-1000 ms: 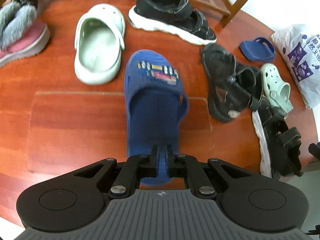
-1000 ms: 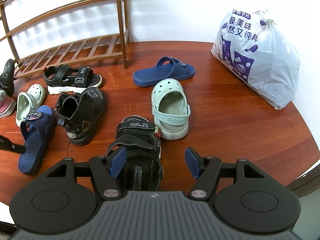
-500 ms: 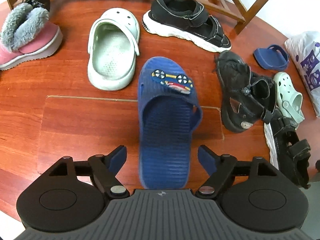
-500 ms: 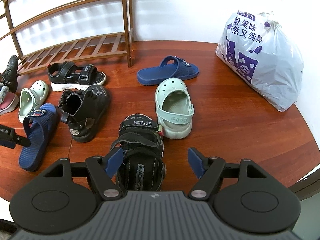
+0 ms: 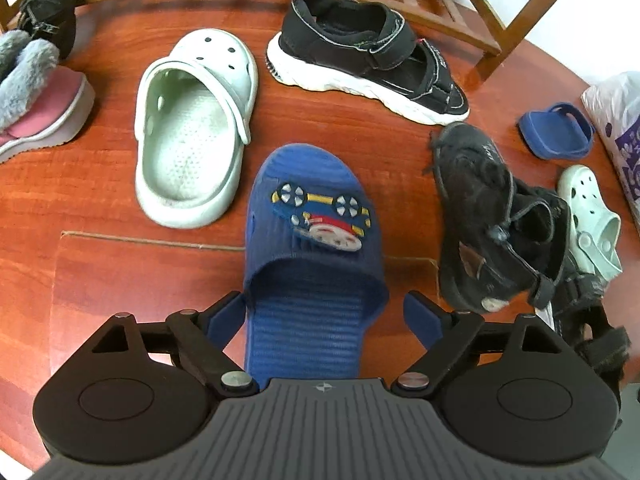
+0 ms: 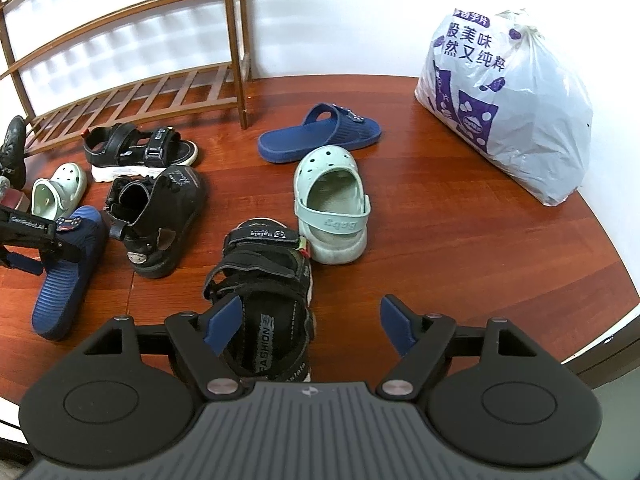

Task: Organize scattered shoes
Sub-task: 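Lower the sandal and blue slipper onto the table, opening both tools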

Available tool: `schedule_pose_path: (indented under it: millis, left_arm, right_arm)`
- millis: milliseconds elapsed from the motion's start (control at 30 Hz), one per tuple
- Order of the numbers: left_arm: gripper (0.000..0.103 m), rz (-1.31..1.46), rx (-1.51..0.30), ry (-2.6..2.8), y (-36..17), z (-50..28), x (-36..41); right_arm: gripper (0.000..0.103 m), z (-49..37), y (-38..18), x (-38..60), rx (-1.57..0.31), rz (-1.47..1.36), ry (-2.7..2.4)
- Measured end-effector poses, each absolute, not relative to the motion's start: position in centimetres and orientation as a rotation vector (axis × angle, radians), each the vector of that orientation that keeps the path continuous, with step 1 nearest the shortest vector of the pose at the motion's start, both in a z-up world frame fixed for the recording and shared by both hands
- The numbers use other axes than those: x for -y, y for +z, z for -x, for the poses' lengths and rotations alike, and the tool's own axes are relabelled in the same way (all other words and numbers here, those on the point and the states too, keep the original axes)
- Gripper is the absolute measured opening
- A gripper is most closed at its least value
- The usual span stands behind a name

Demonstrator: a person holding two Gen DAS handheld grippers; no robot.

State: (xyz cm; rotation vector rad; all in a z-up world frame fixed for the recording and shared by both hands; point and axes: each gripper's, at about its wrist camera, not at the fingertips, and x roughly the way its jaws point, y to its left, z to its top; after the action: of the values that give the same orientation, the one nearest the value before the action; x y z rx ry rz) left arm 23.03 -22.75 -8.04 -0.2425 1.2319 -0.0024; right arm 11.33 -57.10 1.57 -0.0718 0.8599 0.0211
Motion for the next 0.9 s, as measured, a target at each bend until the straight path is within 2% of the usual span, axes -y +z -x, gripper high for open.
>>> schedule_pose_path:
  millis: [300,567,800,900]
  left_arm:
    - [0.079,0.226,-1.211,0.007,-8.7,-23.3,22.5]
    - [0.078,0.29,-1.237,0.033,-8.7,-22.0,22.1]
    - [0.078,0.346,-1.248,0.065,-8.8,-19.8,22.3]
    - [0.078,0.36,-1.242,0.078,-8.8,-18.9,22.5]
  right_arm:
    - [0.082,-11.2,1.6,57.7,-0.861,0.063,0.007]
    - [0.082,-11.0,1.6,58.1,-0.863,0.055,-0.004]
    - [0.082,-12.4,-0.2,56.7,-0.937,0.052,0.047]
    - [0.088,-12.9,-1.0,56.1,-0.969,0.051,0.07]
